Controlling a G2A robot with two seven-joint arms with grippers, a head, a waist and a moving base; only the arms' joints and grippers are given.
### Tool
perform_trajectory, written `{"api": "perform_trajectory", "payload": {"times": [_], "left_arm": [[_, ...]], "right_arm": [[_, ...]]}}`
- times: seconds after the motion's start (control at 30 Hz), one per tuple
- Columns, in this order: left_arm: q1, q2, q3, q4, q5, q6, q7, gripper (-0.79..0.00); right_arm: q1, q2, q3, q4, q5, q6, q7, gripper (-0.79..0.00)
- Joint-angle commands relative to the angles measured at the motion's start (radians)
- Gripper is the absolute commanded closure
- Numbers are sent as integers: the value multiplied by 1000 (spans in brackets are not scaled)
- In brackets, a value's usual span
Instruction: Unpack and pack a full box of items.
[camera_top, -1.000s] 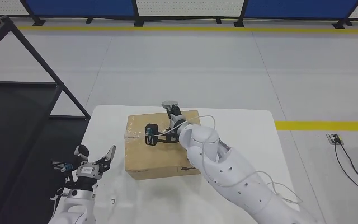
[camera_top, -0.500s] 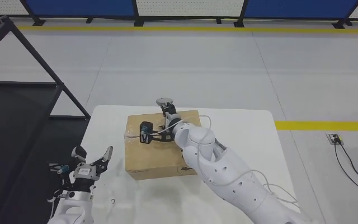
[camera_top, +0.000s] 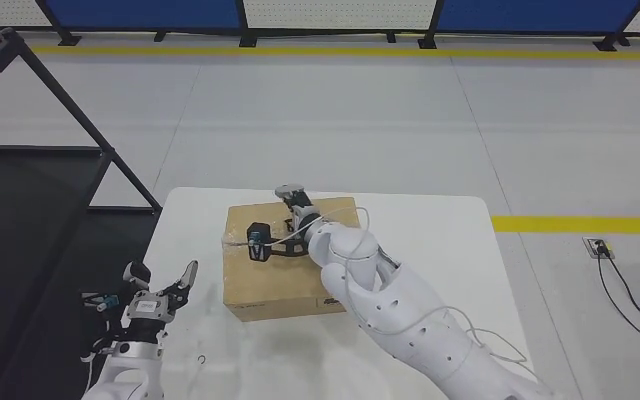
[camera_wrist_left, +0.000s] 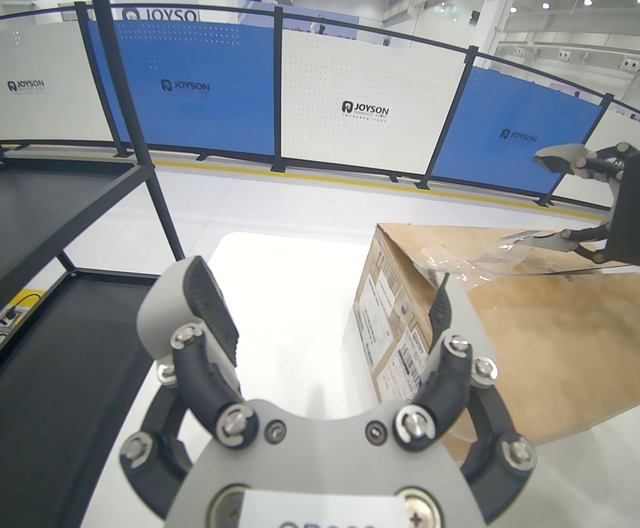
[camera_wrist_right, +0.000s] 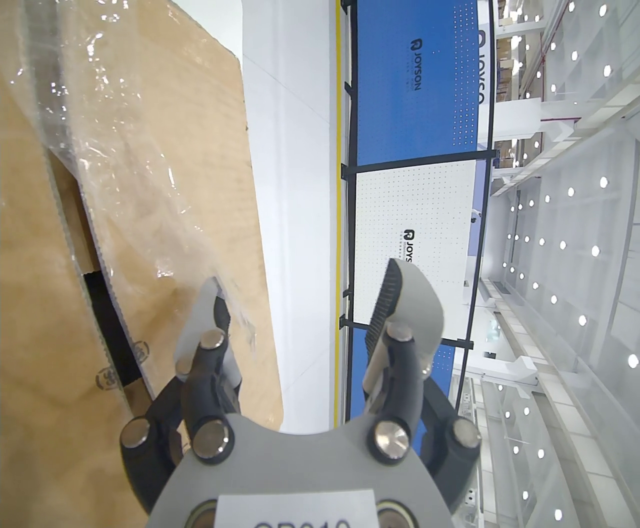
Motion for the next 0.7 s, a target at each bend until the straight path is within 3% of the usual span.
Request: {"api": "perform_trajectory", "payload": {"times": [0.0,0.5,0.67], "left_arm": [[-2,0,-2,-2,-2,0,-2,-785],[-11,0,-10,18,-16,34,-12,-785],[-7,1,-13,19,-20,34,-9,-785]], "right_arm": [[-7,2,3,-17,-17,-20,2,0],[-81,17,39,-138,-126,-58,-6,0],[-90,19,58,-156,-140,-119,6,0]]}}
